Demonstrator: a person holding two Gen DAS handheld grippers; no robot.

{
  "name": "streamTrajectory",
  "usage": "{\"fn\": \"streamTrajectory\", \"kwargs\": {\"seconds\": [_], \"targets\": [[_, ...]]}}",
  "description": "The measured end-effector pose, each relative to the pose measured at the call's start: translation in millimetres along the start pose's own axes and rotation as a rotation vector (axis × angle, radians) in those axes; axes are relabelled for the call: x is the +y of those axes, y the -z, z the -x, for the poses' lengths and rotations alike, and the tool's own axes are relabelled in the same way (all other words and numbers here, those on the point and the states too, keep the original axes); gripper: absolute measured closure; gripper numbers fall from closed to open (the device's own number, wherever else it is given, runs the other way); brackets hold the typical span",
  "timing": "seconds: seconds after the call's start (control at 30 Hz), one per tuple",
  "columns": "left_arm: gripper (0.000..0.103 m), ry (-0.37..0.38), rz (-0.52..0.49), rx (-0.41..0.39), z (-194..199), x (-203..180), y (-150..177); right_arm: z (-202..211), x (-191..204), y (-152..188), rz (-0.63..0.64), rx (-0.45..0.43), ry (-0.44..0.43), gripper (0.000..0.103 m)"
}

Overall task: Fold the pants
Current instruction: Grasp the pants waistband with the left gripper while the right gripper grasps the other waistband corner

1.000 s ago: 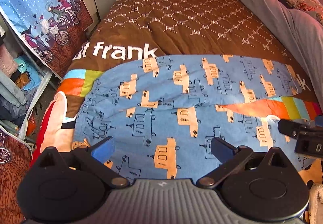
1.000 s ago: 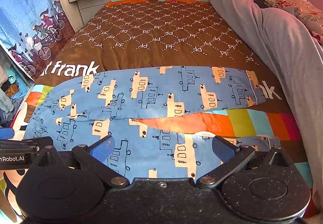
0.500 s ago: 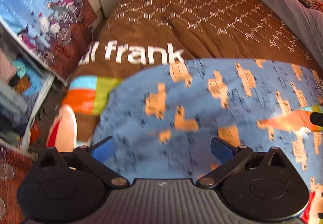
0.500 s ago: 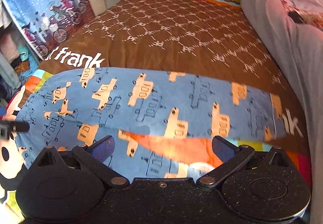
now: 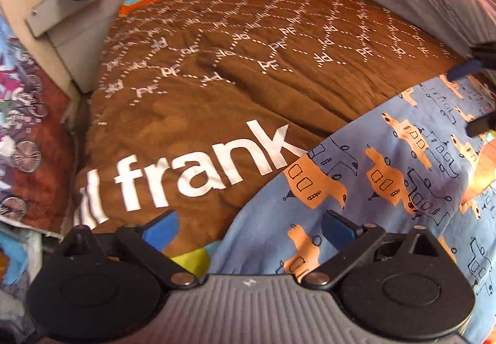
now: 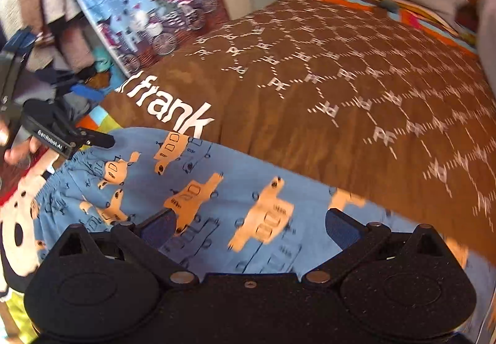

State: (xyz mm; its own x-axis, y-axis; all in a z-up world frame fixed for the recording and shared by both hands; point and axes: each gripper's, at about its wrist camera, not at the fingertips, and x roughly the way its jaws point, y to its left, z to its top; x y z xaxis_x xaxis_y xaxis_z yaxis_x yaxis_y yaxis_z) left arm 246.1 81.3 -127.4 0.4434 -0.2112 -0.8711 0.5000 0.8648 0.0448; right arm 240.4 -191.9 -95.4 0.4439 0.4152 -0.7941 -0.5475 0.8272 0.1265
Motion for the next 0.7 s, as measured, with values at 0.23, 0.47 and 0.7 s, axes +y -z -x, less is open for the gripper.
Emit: {"fn": "streamTrajectory", "kwargs": {"seconds": [0.23,0.47,0.7], "targets": [[0.041,0.145,-0.038,0.056,-30.4,25.2,-1.0,-45.9,-26.4,-37.8,0.093,0.091,-0.159,0.025],[0.077,0.25,-0.113,0.101,-43.6,38.9,1.2,-90.2,-38.5,-61.5,0.24,0.223,-0.261,0.07],[0.081,0.311,-0.135,0.139,-52.5,43.2,2.1,-117.1,-54.0,-76.5,0.299,0.302,-0.295,0.072]]}}
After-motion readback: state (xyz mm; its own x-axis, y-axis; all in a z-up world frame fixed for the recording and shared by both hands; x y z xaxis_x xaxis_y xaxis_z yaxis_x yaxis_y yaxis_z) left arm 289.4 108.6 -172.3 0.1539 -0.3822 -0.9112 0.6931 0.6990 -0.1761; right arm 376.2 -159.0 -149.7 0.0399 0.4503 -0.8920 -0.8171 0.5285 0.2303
